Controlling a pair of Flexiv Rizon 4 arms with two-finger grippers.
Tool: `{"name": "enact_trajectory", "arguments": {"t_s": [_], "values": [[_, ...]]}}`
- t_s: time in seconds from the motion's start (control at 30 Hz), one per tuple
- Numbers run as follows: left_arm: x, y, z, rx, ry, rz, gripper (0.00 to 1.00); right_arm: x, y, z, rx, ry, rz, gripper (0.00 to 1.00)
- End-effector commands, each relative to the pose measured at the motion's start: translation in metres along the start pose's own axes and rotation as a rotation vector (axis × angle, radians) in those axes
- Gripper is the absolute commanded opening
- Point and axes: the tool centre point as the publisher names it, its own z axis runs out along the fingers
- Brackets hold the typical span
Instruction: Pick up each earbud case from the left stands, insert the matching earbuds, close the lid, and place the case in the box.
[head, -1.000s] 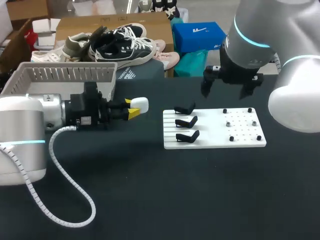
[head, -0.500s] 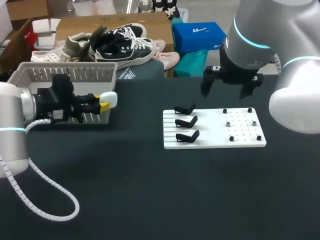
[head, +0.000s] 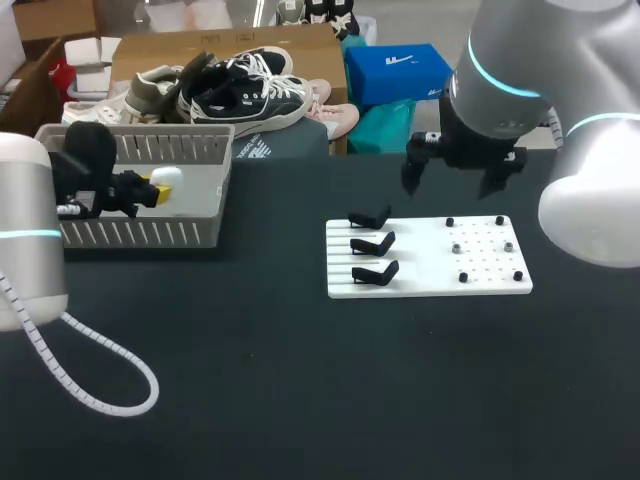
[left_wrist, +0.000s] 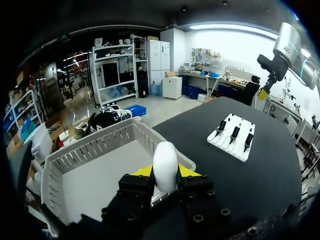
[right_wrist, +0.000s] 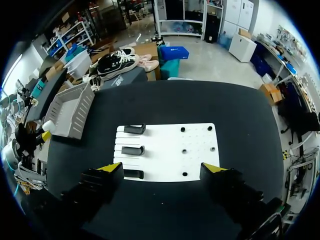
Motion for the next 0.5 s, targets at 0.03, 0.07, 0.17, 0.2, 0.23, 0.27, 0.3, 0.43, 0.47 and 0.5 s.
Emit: {"name": "enact_trajectory", "arguments": {"t_s": [0.03, 0.07, 0.17, 0.2, 0.23, 0.27, 0.3, 0.43, 0.47, 0.5], "values": [[-0.003, 0.013, 0.019, -0.309, 0.036, -0.004, 0.00, 0.003, -0.001, -0.001, 0.001, -0.009, 0.003, 1.00], [-0.003, 0.016, 0.020, -0.308, 0.048, 0.001, 0.00, 0.003, -0.001, -0.001, 0.001, -0.009, 0.003, 1.00], [-0.004, 0.019, 0.024, -0.299, 0.068, 0.005, 0.00, 0.003, -0.001, -0.001, 0.001, -0.009, 0.003, 1.00], [-0.005, 0.019, 0.025, -0.295, 0.075, 0.011, 0.00, 0.003, -0.001, -0.001, 0.001, -0.009, 0.003, 1.00], [-0.006, 0.019, 0.025, -0.296, 0.077, 0.013, 0.00, 0.003, -0.001, -0.001, 0.001, -0.009, 0.003, 1.00], [-0.008, 0.018, 0.024, -0.297, 0.077, 0.014, 0.02, 0.003, -0.001, -0.001, 0.001, -0.009, 0.003, 1.00], [-0.008, 0.017, 0.023, -0.297, 0.077, 0.013, 0.36, 0.003, -0.001, -0.001, 0.001, -0.009, 0.003, 1.00], [-0.010, 0.010, 0.017, -0.293, 0.089, 0.015, 1.00, 0.003, -0.001, -0.001, 0.001, -0.009, 0.003, 1.00], [-0.011, 0.008, 0.013, -0.300, 0.089, 0.017, 1.00, 0.003, -0.001, -0.001, 0.001, -0.009, 0.003, 1.00], [-0.011, 0.006, 0.009, -0.304, 0.084, 0.019, 1.00, 0.003, -0.001, -0.001, 0.001, -0.009, 0.003, 1.00]]}}
